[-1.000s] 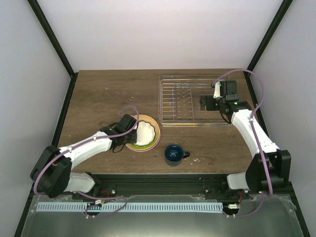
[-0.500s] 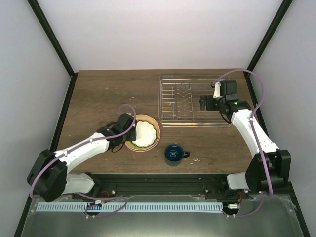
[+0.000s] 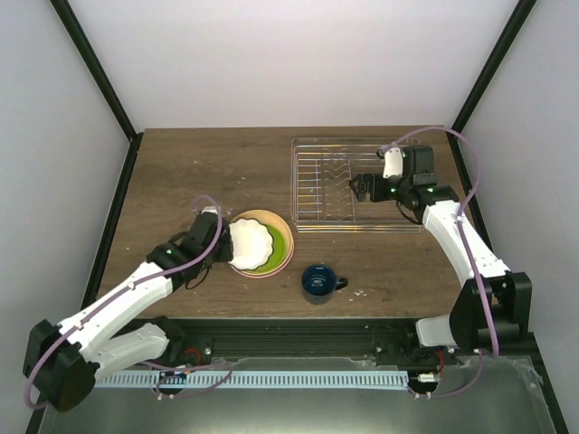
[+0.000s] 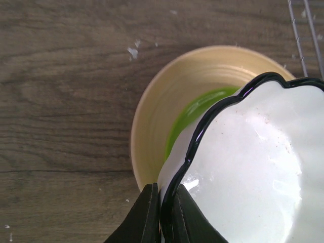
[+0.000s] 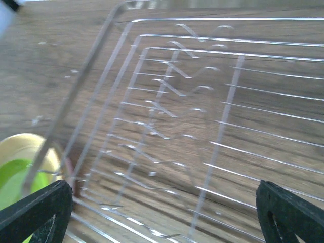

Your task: Load the mixed dishes into the dish rack

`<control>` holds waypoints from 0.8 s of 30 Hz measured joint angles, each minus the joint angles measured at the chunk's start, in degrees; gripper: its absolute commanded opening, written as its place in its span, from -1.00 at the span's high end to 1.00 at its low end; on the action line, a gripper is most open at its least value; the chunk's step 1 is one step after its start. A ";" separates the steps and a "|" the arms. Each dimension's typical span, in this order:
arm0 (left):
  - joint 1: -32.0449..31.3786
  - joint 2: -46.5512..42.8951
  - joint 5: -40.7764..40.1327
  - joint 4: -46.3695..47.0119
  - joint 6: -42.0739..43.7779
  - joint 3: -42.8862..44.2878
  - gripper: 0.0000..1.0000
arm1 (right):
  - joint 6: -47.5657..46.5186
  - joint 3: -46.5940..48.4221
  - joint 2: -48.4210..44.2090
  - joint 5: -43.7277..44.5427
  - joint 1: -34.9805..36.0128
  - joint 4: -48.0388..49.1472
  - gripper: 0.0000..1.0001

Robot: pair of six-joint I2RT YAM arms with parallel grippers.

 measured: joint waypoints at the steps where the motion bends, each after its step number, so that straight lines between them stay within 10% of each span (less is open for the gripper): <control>1: 0.48 -1.14 0.04 -0.04 0.15 0.00 1.00 | 0.02 -0.33 0.02 -1.86 0.00 0.87 -0.99; 15: 7.67 -5.07 5.03 5.03 6.80 0.50 1.00 | 3.19 -3.93 3.54 -37.62 2.36 14.14 -1.00; 24: 7.80 -1.27 8.94 9.14 7.78 5.57 1.00 | 7.15 -4.39 8.87 -44.15 10.32 20.98 -0.99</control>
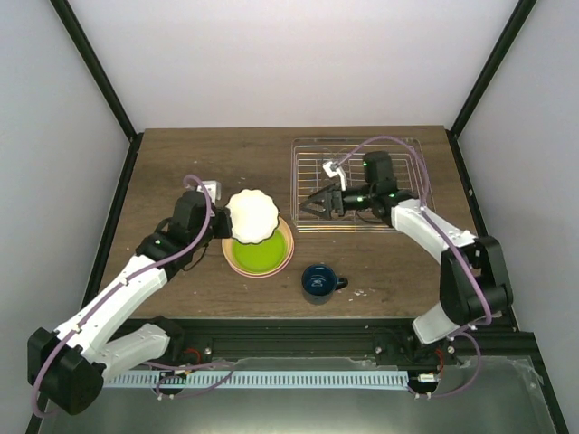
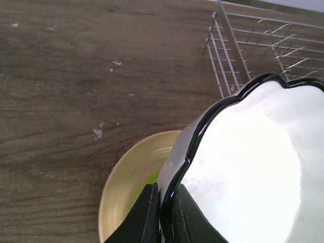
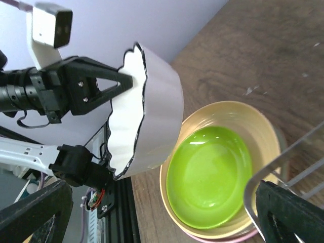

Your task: Load the mixed dishes into the dish rack

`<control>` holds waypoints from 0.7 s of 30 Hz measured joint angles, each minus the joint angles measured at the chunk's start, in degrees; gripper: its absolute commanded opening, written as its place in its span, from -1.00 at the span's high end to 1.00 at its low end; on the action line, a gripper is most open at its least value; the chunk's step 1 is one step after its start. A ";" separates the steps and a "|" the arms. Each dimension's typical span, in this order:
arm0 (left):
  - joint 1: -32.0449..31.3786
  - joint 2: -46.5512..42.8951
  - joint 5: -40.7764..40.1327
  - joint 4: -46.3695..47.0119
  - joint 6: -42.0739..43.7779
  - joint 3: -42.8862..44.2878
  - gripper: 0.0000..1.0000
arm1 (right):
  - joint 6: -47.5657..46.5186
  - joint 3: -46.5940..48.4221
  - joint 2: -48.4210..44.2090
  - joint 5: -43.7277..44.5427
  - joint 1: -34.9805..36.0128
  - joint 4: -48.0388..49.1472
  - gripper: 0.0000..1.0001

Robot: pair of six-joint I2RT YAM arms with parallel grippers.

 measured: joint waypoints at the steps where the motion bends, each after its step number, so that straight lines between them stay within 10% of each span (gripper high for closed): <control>1: 0.00 0.07 0.50 0.52 -0.04 0.13 1.00 | 0.35 0.00 0.83 -0.11 0.85 0.52 -1.00; 21: 0.07 -0.11 5.62 3.91 -0.31 -1.68 1.00 | 9.77 1.95 13.40 -0.90 10.71 13.68 -0.96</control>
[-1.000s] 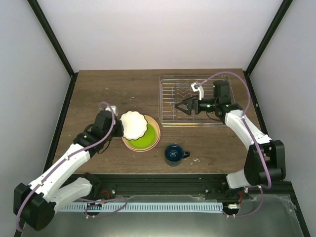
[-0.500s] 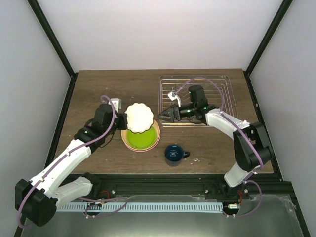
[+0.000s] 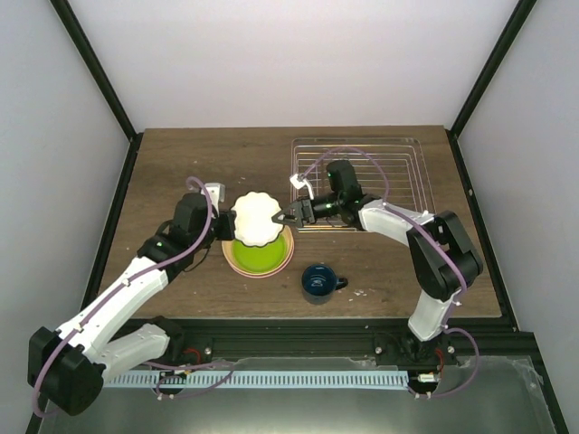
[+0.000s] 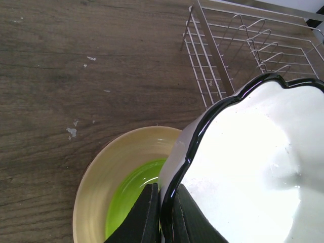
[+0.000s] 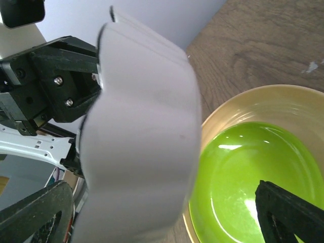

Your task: Load the mixed dishes into the dish rack

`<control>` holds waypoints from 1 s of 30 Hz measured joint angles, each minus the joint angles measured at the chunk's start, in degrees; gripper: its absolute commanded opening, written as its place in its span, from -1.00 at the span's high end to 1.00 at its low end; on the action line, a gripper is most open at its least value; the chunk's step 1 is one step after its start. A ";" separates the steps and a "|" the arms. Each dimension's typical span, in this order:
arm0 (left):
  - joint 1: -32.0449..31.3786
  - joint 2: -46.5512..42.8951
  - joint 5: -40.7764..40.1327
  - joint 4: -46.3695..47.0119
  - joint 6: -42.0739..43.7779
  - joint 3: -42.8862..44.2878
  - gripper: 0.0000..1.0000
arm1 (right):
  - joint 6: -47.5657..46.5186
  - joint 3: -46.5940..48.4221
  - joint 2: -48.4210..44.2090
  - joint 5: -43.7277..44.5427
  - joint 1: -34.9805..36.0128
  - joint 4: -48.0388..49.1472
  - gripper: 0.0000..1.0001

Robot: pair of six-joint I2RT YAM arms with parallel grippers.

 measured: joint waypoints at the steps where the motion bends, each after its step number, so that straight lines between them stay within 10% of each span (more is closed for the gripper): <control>1: 0.00 -0.04 0.02 0.26 -0.11 -0.28 1.00 | 0.42 0.07 0.22 -0.09 0.39 0.59 -0.92; 12: 0.00 -0.35 0.04 1.62 -1.16 -1.64 1.00 | 3.32 0.42 0.85 -3.02 1.60 5.29 -0.27; 24: 0.00 -0.37 0.26 3.30 -1.33 -2.36 1.00 | 6.01 0.50 2.80 -6.45 1.44 8.22 -0.14; 30: -0.20 -0.35 0.74 5.22 -0.13 -2.91 1.00 | 8.70 0.48 2.86 -5.31 1.03 7.30 0.37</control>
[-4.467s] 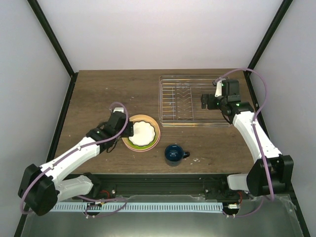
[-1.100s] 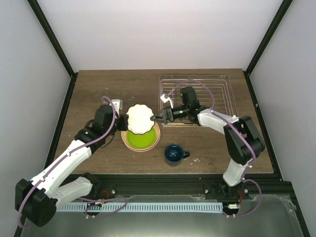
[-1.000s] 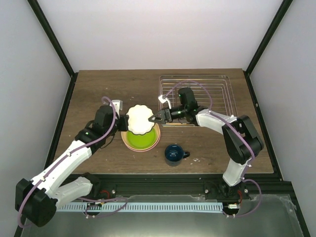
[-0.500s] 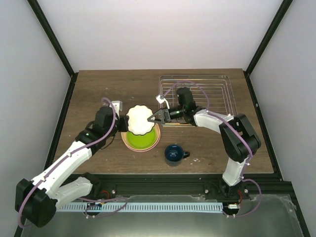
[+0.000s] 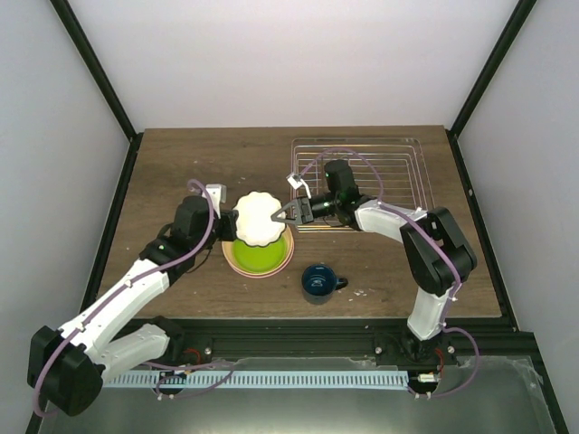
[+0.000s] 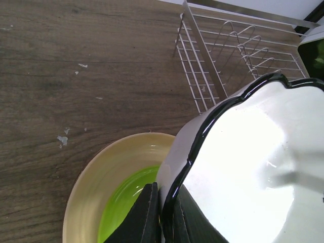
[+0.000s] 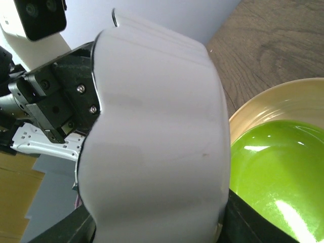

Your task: Load the mixed dishes into the dish rack

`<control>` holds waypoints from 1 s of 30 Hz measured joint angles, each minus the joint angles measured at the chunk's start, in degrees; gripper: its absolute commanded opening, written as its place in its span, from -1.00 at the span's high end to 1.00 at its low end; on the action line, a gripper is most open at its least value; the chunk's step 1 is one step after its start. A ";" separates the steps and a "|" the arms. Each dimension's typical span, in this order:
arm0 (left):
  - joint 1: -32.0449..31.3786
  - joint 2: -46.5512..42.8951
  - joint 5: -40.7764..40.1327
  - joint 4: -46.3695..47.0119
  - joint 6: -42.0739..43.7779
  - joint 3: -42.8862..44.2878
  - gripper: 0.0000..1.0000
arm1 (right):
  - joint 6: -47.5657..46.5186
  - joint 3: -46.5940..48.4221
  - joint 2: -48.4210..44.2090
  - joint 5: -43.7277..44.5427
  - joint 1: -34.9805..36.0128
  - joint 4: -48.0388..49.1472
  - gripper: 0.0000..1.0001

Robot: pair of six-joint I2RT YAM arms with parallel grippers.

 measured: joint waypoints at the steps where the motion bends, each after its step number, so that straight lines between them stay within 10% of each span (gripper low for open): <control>1: -0.02 0.04 0.04 0.17 0.09 -0.15 1.00 | 0.04 0.00 0.09 -0.28 -0.02 -0.07 0.37; 8: 0.04 0.11 0.00 1.77 -0.04 -1.44 0.93 | 0.07 0.00 0.35 0.15 0.04 -0.11 0.39; 25: 0.15 0.83 0.31 2.80 -2.82 -2.12 -0.80 | -5.84 1.51 0.46 5.18 0.66 -6.95 0.45; 30: 0.15 -1.88 -3.48 -1.38 -2.40 -1.31 -1.00 | -9.70 3.02 -1.03 12.35 0.66 -12.00 0.50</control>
